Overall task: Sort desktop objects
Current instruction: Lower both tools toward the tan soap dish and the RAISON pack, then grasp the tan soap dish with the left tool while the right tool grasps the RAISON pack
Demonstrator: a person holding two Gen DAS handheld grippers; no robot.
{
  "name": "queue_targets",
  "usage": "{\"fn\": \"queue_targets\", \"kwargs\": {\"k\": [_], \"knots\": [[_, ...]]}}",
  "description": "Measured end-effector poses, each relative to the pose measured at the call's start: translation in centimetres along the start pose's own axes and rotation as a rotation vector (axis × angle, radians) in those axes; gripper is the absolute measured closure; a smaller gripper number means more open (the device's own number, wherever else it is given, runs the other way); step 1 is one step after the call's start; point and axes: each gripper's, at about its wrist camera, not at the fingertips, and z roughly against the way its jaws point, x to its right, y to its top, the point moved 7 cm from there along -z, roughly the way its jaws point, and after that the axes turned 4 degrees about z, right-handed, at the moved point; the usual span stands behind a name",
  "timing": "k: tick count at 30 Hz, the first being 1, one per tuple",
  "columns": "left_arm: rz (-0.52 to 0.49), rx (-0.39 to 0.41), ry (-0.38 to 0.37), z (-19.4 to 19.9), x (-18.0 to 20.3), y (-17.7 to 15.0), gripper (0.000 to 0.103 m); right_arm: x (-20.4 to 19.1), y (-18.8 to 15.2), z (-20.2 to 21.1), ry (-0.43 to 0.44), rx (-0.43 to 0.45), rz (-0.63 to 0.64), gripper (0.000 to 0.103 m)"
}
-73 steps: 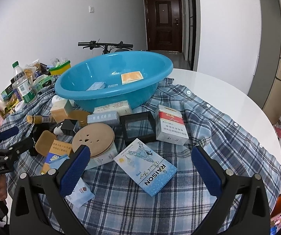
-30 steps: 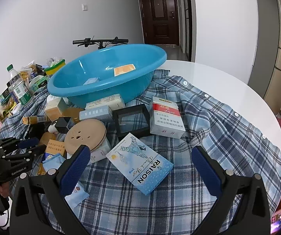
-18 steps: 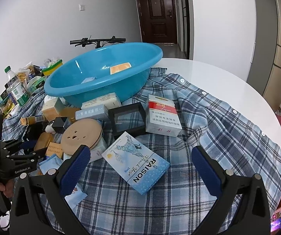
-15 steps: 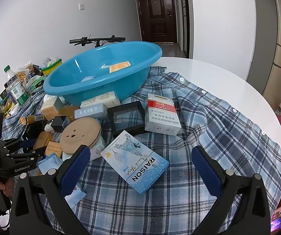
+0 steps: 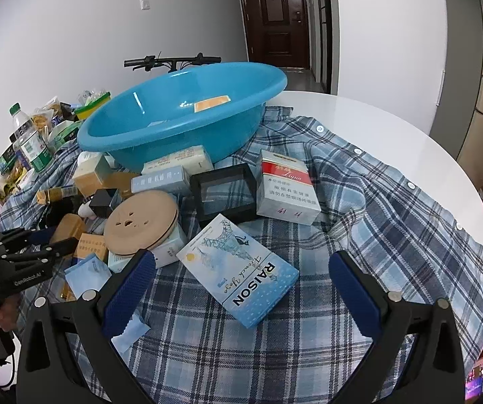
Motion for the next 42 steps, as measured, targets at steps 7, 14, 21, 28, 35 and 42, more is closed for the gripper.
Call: {"fn": "queue_targets", "kwargs": {"k": [7, 14, 21, 28, 35, 42], "knots": [[0.009, 0.021, 0.004, 1.3, -0.4, 0.0, 0.056, -0.7, -0.6, -1.1, 0.015, -0.037, 0.042, 0.000], [0.035, 0.025, 0.006, 2.1, -1.4, -0.4, 0.056, -1.0, -1.0, -2.7, -0.006, -0.089, 0.130, 0.000], [0.041, 0.019, 0.002, 2.0, -1.5, -0.6, 0.056, -0.7, -1.4, -4.7, -0.034, -0.128, 0.170, 0.000], [0.038, 0.017, -0.001, 2.0, -1.4, -0.6, 0.056, -0.6, -2.2, -5.0, -0.007, -0.162, 0.169, 0.025], [0.032, 0.016, -0.017, 1.9, -0.8, -0.6, 0.056, -1.4, -3.3, -3.8, 0.051, -0.209, 0.175, 0.034], [0.033, 0.017, -0.022, 2.0, -0.6, -0.6, 0.056, -3.8, -4.1, -2.9, 0.155, -0.237, 0.207, 0.035]]}}
